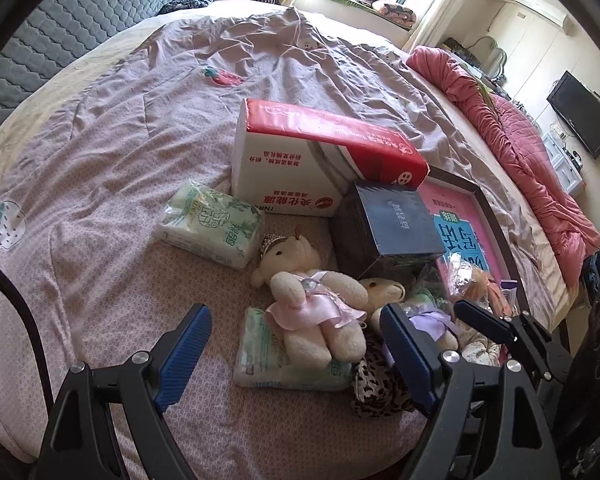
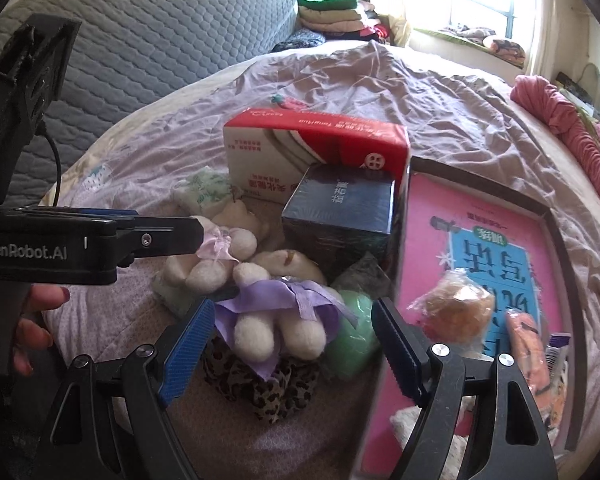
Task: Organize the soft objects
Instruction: 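Grasp the pink-dress teddy bear with the left tool while the right tool grasps the purple-bow bear, then lift both teddy bears and carry them over the pink book tray, then lower both teddy bears onto the items in the tray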
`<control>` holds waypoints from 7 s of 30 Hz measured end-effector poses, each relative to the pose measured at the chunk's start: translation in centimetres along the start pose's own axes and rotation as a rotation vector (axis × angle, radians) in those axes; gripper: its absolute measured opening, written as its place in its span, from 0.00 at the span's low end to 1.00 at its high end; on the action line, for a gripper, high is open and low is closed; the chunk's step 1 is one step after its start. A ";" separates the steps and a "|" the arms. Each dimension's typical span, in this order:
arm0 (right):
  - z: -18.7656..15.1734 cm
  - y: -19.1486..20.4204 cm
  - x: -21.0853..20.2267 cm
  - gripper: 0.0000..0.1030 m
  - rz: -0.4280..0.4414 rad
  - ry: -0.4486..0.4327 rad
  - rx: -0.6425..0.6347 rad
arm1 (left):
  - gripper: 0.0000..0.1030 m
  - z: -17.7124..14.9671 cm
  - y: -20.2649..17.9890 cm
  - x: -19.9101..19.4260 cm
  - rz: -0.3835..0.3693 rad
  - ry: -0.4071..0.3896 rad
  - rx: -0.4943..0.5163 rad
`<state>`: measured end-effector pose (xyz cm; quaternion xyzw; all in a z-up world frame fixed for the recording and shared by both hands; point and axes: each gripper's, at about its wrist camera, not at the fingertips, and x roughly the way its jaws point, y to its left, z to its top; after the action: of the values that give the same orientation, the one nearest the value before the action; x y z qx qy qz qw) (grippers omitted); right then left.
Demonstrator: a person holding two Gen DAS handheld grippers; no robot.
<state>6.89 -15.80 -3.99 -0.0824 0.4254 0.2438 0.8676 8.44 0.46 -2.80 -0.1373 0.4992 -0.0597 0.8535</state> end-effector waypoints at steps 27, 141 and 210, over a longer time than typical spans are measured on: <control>-0.3 -0.4 2.3 0.49 0.037 0.014 -0.022 | 0.73 1.6 -0.4 5.8 -0.046 0.123 -0.044; -5.0 -17.6 -15.8 0.45 -0.248 -0.408 0.411 | 0.29 -1.6 -21.0 -2.2 -0.192 -0.075 0.378; -6.9 -19.3 -7.6 0.46 -0.184 -0.095 0.421 | 0.30 -4.3 -21.1 6.9 -0.253 0.119 0.376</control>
<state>7.64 -37.61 -3.60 0.0737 0.4162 0.0731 0.9033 8.91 -22.13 -4.37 -0.0334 0.5074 -0.2659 0.8189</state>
